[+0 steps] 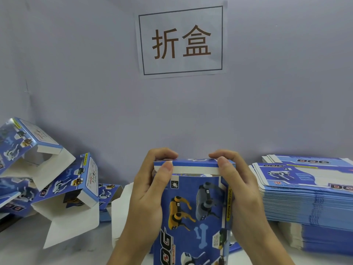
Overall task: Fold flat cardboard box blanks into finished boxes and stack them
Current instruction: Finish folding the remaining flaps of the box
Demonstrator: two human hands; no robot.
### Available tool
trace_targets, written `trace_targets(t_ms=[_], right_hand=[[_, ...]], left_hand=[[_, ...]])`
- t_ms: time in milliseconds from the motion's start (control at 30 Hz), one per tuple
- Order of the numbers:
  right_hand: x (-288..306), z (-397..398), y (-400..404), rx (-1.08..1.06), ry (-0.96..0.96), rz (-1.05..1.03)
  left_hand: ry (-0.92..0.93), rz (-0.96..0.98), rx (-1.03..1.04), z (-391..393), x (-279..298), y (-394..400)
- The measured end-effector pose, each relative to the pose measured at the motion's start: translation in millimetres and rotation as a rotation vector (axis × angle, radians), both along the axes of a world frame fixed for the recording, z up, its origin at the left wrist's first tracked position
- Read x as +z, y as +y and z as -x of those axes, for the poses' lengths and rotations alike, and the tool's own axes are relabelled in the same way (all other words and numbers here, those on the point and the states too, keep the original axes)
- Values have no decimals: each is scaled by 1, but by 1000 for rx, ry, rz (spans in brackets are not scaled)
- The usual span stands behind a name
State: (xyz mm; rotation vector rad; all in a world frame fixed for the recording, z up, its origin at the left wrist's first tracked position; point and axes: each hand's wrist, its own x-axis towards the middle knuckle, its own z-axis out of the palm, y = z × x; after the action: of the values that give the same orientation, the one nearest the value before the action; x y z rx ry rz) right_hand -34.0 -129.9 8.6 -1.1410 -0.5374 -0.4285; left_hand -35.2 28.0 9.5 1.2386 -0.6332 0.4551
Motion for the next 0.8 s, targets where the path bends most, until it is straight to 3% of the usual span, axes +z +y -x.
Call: trace_targets(t_ms=[267,433,667,800], right_hand=[[2,5,-5,156,68,-108],[5,8,-11,196,68,-39],[7,7,-7,56,-66,-12],[2,5,-4,52,-44,-41]], left_hand=[[-26,48,-85,-2,-1,8],[-9,75,-66,-1,0,4],[43,146,22,1,6,-5],[50,162,22,2,5,-7]])
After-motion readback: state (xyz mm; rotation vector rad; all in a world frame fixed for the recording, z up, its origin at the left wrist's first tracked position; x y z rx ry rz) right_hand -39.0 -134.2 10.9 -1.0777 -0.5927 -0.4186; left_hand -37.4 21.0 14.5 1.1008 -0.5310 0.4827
